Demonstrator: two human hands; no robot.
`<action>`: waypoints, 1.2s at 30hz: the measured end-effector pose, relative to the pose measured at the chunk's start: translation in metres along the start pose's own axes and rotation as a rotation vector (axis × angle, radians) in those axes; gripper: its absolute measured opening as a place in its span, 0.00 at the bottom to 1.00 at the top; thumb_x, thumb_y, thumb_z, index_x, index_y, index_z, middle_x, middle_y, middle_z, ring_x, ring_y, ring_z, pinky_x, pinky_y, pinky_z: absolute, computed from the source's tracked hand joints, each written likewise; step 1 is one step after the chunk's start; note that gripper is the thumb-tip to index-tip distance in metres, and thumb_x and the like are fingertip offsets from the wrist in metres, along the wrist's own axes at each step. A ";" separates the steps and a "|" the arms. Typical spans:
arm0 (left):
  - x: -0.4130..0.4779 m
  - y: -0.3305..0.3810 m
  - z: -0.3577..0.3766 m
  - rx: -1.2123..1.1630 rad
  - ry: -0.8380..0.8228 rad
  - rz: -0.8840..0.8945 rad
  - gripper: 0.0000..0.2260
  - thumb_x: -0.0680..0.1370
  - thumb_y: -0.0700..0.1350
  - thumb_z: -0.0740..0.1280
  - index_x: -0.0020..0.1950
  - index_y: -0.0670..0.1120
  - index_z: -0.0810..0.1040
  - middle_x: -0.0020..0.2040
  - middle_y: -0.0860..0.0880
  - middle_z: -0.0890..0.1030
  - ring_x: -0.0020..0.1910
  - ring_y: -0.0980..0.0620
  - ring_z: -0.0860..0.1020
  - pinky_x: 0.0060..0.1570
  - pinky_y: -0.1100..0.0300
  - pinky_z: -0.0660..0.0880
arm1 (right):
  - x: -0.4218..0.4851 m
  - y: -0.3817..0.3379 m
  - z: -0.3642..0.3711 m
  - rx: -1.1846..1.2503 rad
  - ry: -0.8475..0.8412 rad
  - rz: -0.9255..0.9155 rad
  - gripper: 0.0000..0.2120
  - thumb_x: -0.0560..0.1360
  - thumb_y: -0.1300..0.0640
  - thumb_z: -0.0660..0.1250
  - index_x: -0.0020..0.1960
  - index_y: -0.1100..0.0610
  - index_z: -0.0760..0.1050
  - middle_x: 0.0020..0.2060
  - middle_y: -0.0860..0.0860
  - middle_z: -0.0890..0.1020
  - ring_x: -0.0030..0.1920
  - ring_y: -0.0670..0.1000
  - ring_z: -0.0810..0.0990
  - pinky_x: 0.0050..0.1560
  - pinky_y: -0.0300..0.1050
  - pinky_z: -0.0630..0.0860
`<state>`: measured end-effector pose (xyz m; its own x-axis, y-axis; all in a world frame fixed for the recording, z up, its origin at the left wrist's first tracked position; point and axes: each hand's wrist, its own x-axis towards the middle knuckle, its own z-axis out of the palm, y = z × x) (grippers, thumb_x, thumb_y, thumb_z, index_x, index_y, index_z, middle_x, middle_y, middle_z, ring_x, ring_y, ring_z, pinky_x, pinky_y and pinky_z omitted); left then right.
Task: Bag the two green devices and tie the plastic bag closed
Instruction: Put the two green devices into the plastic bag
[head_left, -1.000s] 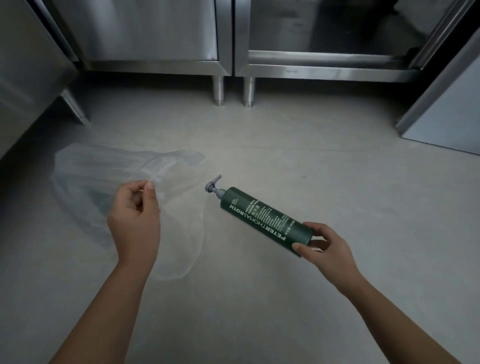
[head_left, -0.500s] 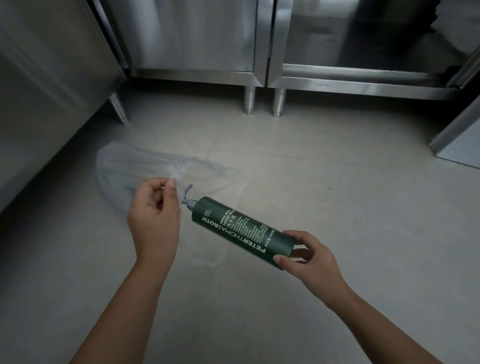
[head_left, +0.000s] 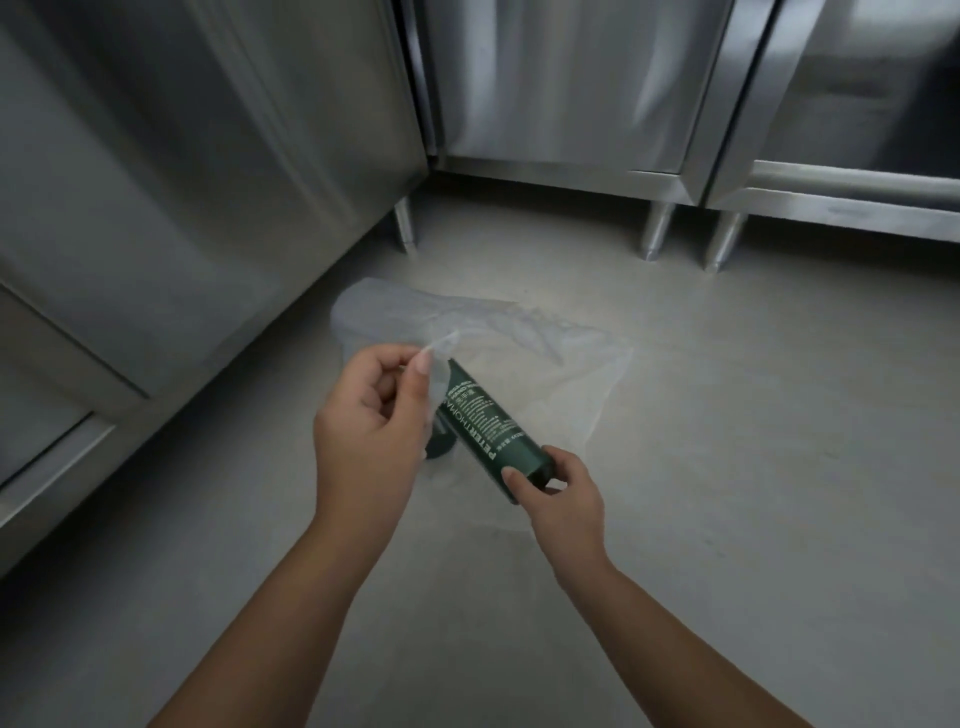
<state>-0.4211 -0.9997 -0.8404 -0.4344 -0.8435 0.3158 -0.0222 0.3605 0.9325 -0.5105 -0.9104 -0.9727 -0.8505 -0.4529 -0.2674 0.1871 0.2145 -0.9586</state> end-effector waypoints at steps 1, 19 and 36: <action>0.001 0.001 -0.002 0.002 0.004 0.004 0.07 0.76 0.43 0.64 0.39 0.51 0.76 0.26 0.56 0.76 0.24 0.61 0.72 0.24 0.68 0.70 | 0.007 0.001 0.007 -0.009 0.014 -0.005 0.20 0.67 0.55 0.73 0.57 0.54 0.72 0.49 0.49 0.77 0.49 0.52 0.79 0.42 0.38 0.72; -0.001 -0.005 -0.023 -0.082 0.069 -0.037 0.06 0.76 0.42 0.63 0.40 0.48 0.76 0.25 0.52 0.74 0.22 0.59 0.69 0.24 0.66 0.67 | 0.076 0.034 0.071 -0.168 0.130 0.035 0.27 0.68 0.60 0.72 0.65 0.62 0.68 0.59 0.61 0.74 0.53 0.57 0.76 0.50 0.41 0.69; -0.018 -0.022 -0.003 -0.089 0.092 -0.099 0.06 0.76 0.42 0.64 0.40 0.49 0.76 0.25 0.53 0.75 0.23 0.59 0.70 0.25 0.68 0.68 | 0.042 0.058 0.003 -0.171 0.029 -0.028 0.11 0.73 0.64 0.64 0.56 0.62 0.74 0.52 0.56 0.79 0.47 0.50 0.77 0.38 0.22 0.71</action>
<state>-0.4096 -0.9935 -0.8661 -0.3497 -0.9076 0.2323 0.0212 0.2402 0.9705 -0.5337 -0.9192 -1.0395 -0.8683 -0.4363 -0.2358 0.0792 0.3475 -0.9343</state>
